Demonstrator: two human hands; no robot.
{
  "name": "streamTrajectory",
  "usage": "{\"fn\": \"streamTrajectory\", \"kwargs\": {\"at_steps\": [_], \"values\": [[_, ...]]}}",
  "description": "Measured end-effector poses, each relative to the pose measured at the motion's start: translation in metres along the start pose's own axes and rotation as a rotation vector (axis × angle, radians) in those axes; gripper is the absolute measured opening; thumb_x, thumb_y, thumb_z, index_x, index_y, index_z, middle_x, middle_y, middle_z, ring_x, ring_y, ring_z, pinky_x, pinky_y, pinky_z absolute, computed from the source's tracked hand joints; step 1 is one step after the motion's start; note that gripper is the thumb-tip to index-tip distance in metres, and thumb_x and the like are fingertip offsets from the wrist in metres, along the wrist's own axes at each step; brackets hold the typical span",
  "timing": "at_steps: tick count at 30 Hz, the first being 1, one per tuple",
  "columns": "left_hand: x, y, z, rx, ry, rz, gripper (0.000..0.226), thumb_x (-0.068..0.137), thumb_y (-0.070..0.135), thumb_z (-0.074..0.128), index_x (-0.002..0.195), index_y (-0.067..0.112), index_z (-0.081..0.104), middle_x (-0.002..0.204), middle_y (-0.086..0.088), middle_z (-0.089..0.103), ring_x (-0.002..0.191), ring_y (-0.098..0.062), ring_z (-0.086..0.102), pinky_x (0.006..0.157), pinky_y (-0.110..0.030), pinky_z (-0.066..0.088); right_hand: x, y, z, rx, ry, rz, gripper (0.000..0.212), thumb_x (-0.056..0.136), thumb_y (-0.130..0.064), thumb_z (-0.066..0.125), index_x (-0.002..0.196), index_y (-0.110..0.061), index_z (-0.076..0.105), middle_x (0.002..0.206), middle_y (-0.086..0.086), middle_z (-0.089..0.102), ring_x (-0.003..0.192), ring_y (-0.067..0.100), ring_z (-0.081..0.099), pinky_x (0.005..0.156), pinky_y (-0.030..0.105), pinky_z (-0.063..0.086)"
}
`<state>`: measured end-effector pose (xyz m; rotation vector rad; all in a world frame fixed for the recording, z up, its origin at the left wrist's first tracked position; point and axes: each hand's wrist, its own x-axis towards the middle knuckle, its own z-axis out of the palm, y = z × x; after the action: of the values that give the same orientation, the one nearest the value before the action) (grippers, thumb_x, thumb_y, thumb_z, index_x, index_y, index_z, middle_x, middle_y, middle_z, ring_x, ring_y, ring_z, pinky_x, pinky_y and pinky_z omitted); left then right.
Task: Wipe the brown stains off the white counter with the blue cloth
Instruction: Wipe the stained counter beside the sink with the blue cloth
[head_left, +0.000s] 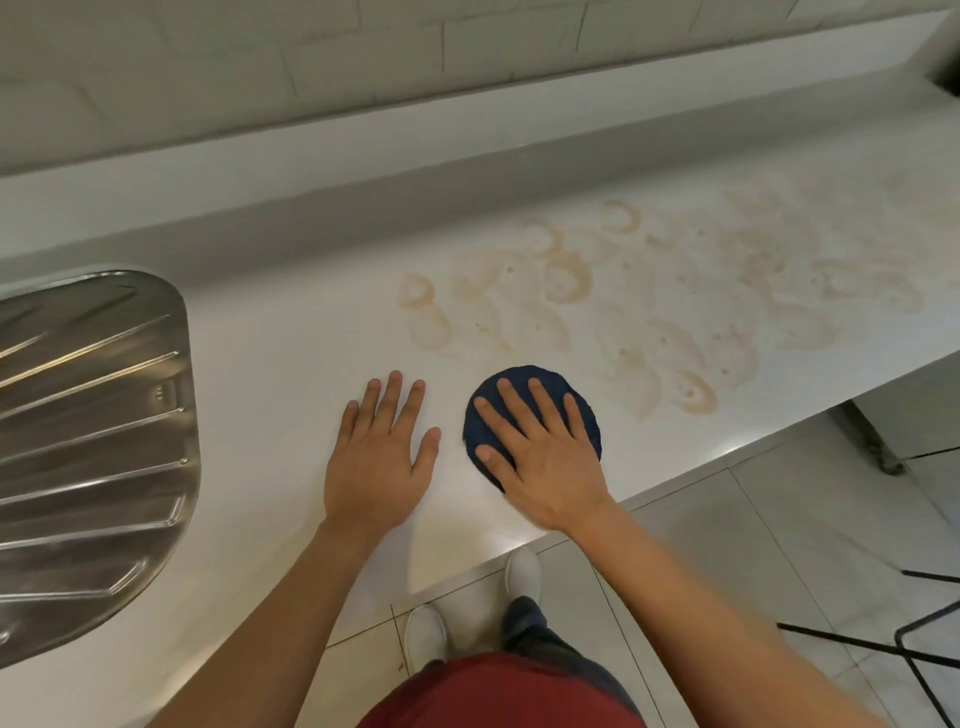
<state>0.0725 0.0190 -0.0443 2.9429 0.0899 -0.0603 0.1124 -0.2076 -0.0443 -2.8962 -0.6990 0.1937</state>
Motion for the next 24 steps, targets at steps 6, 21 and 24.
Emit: {"fn": "streamTrajectory", "kwargs": {"at_steps": [6,21,24], "values": [[0.0,-0.001,-0.004,-0.064,0.013,0.029,0.066,0.103,0.057,0.022,0.161,0.025,0.021,0.168,-0.002,0.014,0.156,-0.022,0.009,0.126,-0.043,0.011,0.031,0.053,-0.02,0.034,-0.052,0.04,0.06,0.097,-0.072,0.005,0.154,-0.052,-0.001,0.167,-0.013,-0.003,0.153,0.021,-0.011,0.121,0.053,-0.01],[0.038,-0.011,-0.005,-0.019,0.031,-0.202,0.078,0.099,0.064,0.013,0.163,0.018,0.01,0.17,-0.002,0.005,0.156,-0.02,0.001,0.126,-0.041,0.005,0.043,0.069,-0.025,0.007,-0.078,-0.176,0.054,0.102,-0.062,0.0,0.155,-0.051,0.002,0.167,-0.014,-0.001,0.154,0.02,-0.008,0.121,0.052,-0.007],[0.039,-0.011,-0.004,-0.014,0.037,-0.192,0.078,0.1,0.064,0.014,0.163,0.018,0.01,0.17,-0.002,0.005,0.156,-0.02,0.001,0.126,-0.041,0.005,0.078,0.07,-0.032,0.02,-0.1,-0.075,0.055,0.101,-0.063,-0.001,0.154,-0.051,-0.002,0.167,-0.012,-0.006,0.153,0.021,-0.013,0.121,0.053,-0.01]]}}
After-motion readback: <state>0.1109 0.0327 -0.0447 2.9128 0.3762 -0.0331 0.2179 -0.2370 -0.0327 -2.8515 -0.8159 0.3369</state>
